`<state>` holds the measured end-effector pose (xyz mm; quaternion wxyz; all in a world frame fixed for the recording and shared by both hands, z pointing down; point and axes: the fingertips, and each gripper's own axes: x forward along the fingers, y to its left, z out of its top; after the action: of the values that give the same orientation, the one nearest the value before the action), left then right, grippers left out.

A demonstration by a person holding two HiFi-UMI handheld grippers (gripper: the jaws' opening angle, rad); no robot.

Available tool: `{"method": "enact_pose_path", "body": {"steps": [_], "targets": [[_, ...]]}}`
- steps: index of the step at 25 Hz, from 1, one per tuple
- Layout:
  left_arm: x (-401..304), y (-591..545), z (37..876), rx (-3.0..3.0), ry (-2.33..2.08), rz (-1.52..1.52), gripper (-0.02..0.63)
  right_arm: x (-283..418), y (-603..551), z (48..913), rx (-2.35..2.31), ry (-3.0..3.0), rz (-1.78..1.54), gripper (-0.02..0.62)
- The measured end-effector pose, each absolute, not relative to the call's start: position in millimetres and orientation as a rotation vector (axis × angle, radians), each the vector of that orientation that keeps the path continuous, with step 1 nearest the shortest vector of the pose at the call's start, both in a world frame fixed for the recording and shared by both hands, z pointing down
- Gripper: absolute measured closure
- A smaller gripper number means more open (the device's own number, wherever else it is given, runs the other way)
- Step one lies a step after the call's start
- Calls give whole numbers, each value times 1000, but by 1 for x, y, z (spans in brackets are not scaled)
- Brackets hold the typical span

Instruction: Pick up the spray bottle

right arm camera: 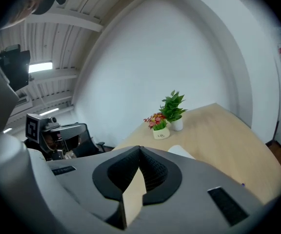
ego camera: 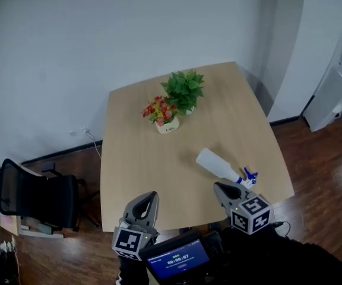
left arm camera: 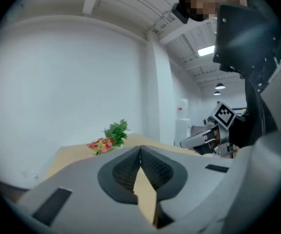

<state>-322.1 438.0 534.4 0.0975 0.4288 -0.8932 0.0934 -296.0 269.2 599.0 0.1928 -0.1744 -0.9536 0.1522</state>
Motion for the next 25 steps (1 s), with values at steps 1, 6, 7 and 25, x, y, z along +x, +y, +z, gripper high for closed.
{"method": "enact_pose_path", "body": {"steps": [1,6,7,25], "targets": [[-336,430,538,1342,-2610,337,604,-302,267,598,-442,-2694,432,594],[-372,392,552,1709,-2366,646,581,-305,265,592,-192,-2754,472,594],[-378,385,555,1779,-2313,744,575,-305,265,591,-156,-2760,472,594],[-364,218,667,2307,-1080,1720,278,-205,193,604,449,-2748,613,560]]}}
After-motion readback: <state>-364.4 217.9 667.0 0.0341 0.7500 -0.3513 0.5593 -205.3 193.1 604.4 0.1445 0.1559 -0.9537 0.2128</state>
